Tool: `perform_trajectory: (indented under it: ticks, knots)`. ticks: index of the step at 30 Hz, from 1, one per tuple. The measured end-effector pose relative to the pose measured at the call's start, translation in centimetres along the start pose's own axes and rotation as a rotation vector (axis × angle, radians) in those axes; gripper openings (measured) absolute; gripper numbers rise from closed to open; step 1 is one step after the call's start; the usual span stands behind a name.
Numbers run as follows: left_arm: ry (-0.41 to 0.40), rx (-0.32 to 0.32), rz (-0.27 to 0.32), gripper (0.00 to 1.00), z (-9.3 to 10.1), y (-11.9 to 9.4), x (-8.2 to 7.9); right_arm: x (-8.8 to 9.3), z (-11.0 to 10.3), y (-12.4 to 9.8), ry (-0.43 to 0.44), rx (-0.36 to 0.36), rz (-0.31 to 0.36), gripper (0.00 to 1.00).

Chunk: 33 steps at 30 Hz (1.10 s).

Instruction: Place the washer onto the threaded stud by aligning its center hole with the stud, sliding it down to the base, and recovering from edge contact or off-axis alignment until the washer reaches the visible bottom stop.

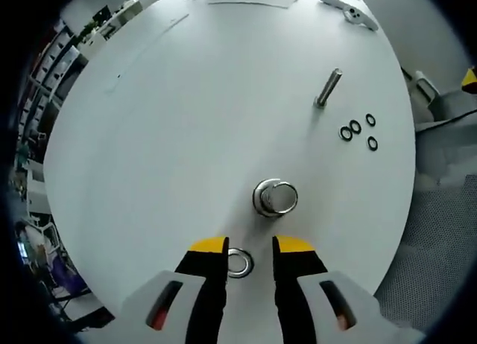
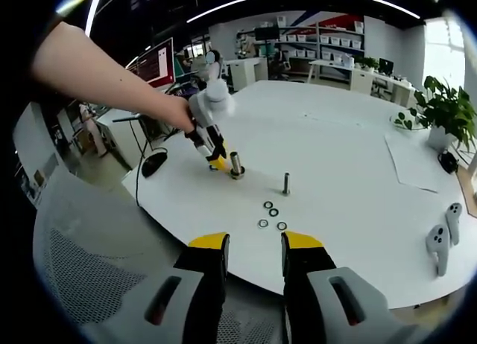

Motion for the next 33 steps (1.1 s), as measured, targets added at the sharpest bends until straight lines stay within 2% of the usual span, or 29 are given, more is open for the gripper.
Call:
perform_trajectory:
  ticks: [7, 11, 22, 28, 33]
  knots:
    - [-0.011, -0.010, -0.004, 0.20, 0.3, -0.5, 1.0, 0.0, 0.0, 0.0, 0.003, 0.000, -0.004, 0.30]
    - [-0.021, -0.047, -0.021, 0.20, -0.2, -0.6, 2.0, 0.2, 0.1, 0.1, 0.006, 0.003, -0.014, 0.30]
    - [-0.127, -0.057, 0.007, 0.23, 0.4, -1.0, 4.1, 0.1, 0.2, 0.0, 0.031, 0.005, -0.008, 0.30]
    - [-0.160, -0.054, 0.017, 0.26, 1.3, -1.0, 4.7, 0.2, 0.1, 0.0, 0.022, 0.001, -0.010, 0.30]
    - [-0.209, -0.050, 0.048, 0.28, 1.8, -1.5, 5.0, 0.2, 0.0, 0.0, 0.017, 0.001, -0.012, 0.31]
Point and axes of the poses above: the point that each gripper's makers call its tool centre point, and the gripper's own axes: y roughly forward along the fingers, z roughly to its right, x roughly out of its underside, the point moved 6 cm from there along -y, roughly backward along the fingers, and after that the axes turned 11 degrees about y, right-handed, at the moved point
